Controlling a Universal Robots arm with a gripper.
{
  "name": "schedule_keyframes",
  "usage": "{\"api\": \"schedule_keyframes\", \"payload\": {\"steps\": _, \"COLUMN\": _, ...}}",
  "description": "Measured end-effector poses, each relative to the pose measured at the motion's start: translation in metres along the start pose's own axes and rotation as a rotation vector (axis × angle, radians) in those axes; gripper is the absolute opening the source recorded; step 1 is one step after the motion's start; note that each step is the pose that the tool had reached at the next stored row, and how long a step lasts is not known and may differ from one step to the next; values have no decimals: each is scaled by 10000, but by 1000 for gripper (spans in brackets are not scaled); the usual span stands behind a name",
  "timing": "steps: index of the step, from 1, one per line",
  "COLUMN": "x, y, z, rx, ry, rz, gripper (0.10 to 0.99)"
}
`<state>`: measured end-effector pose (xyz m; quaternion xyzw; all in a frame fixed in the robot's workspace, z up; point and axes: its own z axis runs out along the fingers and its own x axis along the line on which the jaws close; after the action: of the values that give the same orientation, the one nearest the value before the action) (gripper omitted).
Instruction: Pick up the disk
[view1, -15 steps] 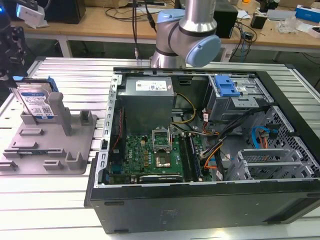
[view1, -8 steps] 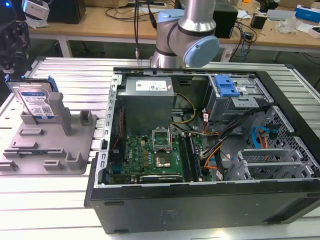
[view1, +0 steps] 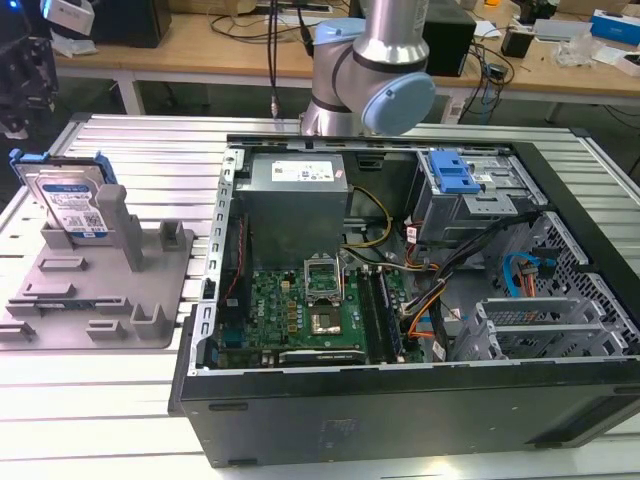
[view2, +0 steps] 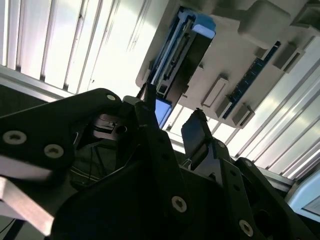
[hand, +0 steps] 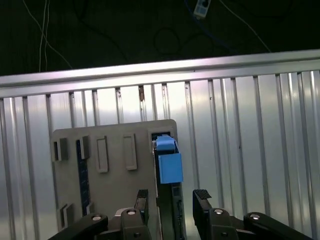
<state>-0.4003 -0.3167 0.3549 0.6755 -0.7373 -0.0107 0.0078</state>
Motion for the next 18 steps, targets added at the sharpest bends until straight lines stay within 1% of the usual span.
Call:
{"api": "schedule_keyframes", "payload": {"steps": 4, "x": 4, "y": 85, "z": 21, "rx": 0, "ry": 3, "rz": -88, "gripper": 482}}
{"api": "schedule_keyframes", "payload": {"steps": 6, "x": 8, "y": 116, "z": 48, "rx": 0, "ry": 8, "rz": -321, "gripper": 482}}
{"api": "schedule_keyframes", "payload": {"steps": 10, "x": 9, "y": 131, "z": 73, "rx": 0, "ry": 17, "rz": -641, "gripper": 482}}
{"api": "schedule_keyframes", "payload": {"steps": 18, "x": 13, "y": 129, "z": 156, "rx": -1, "ry": 17, "rz": -656, "gripper": 482}}
